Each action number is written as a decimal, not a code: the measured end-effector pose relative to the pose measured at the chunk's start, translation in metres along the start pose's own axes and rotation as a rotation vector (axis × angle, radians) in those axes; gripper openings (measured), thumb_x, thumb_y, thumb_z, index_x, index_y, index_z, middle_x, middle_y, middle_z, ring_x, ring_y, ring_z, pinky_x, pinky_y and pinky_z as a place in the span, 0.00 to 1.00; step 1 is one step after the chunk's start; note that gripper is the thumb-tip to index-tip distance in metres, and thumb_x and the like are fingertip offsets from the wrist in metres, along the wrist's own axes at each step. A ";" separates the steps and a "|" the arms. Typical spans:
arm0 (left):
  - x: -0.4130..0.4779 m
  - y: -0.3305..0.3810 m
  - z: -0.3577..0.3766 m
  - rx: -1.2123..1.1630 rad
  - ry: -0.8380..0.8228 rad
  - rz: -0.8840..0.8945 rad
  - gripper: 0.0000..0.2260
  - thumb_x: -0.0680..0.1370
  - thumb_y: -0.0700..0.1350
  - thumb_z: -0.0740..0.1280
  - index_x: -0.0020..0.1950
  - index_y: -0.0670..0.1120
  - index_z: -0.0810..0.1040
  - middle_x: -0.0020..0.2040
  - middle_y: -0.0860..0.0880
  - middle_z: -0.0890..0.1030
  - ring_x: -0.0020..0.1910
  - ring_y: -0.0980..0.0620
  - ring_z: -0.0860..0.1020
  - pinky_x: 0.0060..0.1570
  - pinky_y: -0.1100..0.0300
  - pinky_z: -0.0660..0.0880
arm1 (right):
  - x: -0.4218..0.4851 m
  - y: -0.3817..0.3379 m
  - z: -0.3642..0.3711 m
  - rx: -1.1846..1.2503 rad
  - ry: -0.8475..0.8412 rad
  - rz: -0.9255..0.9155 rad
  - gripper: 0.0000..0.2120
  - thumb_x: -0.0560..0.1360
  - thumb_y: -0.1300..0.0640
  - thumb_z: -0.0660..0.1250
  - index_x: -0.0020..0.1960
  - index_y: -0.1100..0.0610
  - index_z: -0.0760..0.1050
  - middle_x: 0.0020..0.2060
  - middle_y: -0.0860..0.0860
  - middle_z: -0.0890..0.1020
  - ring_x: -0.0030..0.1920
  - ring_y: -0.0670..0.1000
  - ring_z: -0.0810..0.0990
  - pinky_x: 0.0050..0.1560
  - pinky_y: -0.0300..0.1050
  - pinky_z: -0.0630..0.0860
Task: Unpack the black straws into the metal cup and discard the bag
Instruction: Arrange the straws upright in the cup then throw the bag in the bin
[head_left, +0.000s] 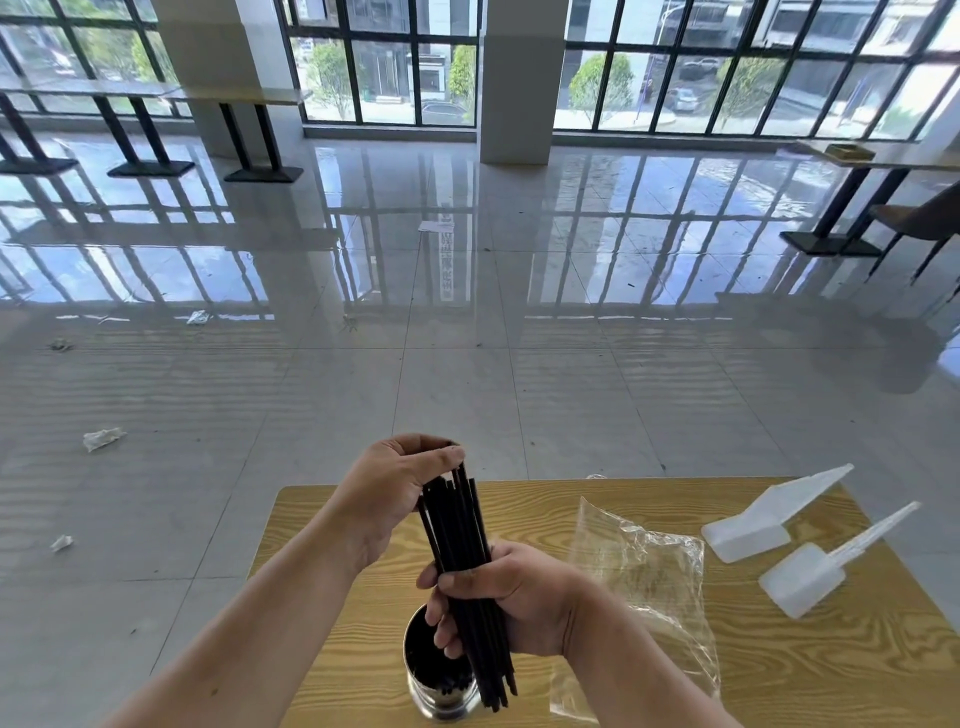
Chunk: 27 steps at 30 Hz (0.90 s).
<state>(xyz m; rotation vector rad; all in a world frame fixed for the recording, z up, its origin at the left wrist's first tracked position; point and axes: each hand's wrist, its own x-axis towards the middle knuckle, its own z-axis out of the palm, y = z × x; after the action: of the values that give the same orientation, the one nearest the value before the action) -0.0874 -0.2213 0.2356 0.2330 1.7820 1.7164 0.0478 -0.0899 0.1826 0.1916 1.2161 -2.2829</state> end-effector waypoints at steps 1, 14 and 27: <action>0.000 0.002 0.001 0.008 -0.006 -0.012 0.04 0.76 0.47 0.78 0.46 0.47 0.90 0.39 0.50 0.86 0.36 0.53 0.84 0.38 0.61 0.81 | 0.000 0.001 0.000 0.001 -0.005 0.003 0.07 0.81 0.61 0.71 0.59 0.59 0.83 0.46 0.56 0.86 0.45 0.55 0.88 0.49 0.49 0.83; 0.005 0.005 -0.002 0.125 -0.015 -0.052 0.18 0.66 0.59 0.82 0.47 0.48 0.91 0.45 0.49 0.89 0.45 0.50 0.83 0.51 0.50 0.80 | -0.010 0.001 0.000 -0.018 -0.012 -0.007 0.07 0.82 0.64 0.68 0.58 0.59 0.83 0.45 0.55 0.86 0.45 0.54 0.87 0.49 0.48 0.83; -0.031 -0.003 0.026 0.772 0.360 1.120 0.05 0.76 0.47 0.78 0.51 0.52 0.90 0.46 0.57 0.84 0.39 0.62 0.81 0.42 0.71 0.76 | -0.006 -0.009 -0.008 0.370 0.425 -0.169 0.06 0.83 0.62 0.66 0.58 0.63 0.75 0.36 0.54 0.77 0.32 0.50 0.75 0.32 0.44 0.75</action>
<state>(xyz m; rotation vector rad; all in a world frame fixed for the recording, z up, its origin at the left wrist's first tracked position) -0.0484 -0.2170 0.2440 1.5748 2.8165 1.6307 0.0466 -0.0770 0.1866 0.7692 1.0162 -2.6939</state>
